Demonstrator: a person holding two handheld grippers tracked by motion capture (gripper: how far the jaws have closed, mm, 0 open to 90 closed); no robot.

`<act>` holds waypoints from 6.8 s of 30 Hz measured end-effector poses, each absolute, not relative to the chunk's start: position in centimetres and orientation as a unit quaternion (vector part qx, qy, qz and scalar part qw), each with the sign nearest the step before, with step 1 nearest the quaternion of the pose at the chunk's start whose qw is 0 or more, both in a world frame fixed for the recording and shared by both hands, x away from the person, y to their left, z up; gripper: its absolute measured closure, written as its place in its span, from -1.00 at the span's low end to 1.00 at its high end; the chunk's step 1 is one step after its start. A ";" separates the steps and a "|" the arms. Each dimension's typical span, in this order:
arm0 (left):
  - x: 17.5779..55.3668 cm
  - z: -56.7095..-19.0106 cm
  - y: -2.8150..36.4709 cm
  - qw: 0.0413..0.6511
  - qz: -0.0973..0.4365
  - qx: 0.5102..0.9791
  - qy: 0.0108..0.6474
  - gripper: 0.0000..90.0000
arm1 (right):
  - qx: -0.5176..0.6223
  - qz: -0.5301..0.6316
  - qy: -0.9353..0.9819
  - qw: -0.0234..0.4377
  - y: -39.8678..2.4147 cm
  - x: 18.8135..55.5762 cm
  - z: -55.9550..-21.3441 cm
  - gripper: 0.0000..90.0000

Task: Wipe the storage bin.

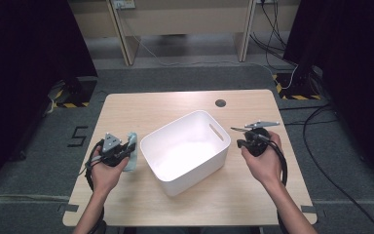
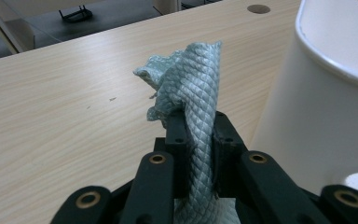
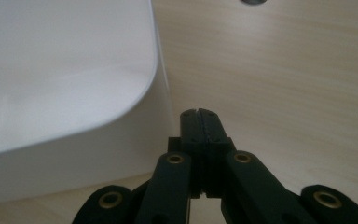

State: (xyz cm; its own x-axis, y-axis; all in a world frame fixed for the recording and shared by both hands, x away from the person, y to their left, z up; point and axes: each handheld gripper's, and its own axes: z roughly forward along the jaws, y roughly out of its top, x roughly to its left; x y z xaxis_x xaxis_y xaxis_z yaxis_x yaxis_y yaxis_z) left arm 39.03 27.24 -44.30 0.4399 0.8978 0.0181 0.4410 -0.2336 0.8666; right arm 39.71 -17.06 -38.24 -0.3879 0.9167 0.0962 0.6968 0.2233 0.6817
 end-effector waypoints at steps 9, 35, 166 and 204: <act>39.3 -44.4 26.3 0.431 0.260 0.749 0.431 0.78 | 0.513 0.331 0.783 0.114 -15.6 38.6 -40.1 1.00; 37.1 -44.3 21.9 0.436 0.242 0.779 0.379 0.79 | 0.488 0.378 0.771 0.156 -10.7 41.1 -39.1 0.85; 35.7 -49.9 18.0 0.385 0.181 0.828 0.364 0.77 | 0.491 0.382 0.762 0.182 -8.6 41.0 -39.0 0.51; 35.3 -48.2 16.9 0.405 0.190 0.822 0.352 0.77 | 0.490 0.382 0.762 0.183 -8.5 41.0 -39.1 0.50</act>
State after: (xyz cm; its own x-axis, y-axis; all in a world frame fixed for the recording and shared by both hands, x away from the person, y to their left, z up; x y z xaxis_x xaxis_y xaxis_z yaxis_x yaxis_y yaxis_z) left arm 35.27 16.90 -48.16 0.6800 0.7327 0.0275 0.4252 -0.4246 0.7994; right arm 41.03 -8.50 -39.07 -0.4527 0.8866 0.0951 0.6061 0.2277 0.7621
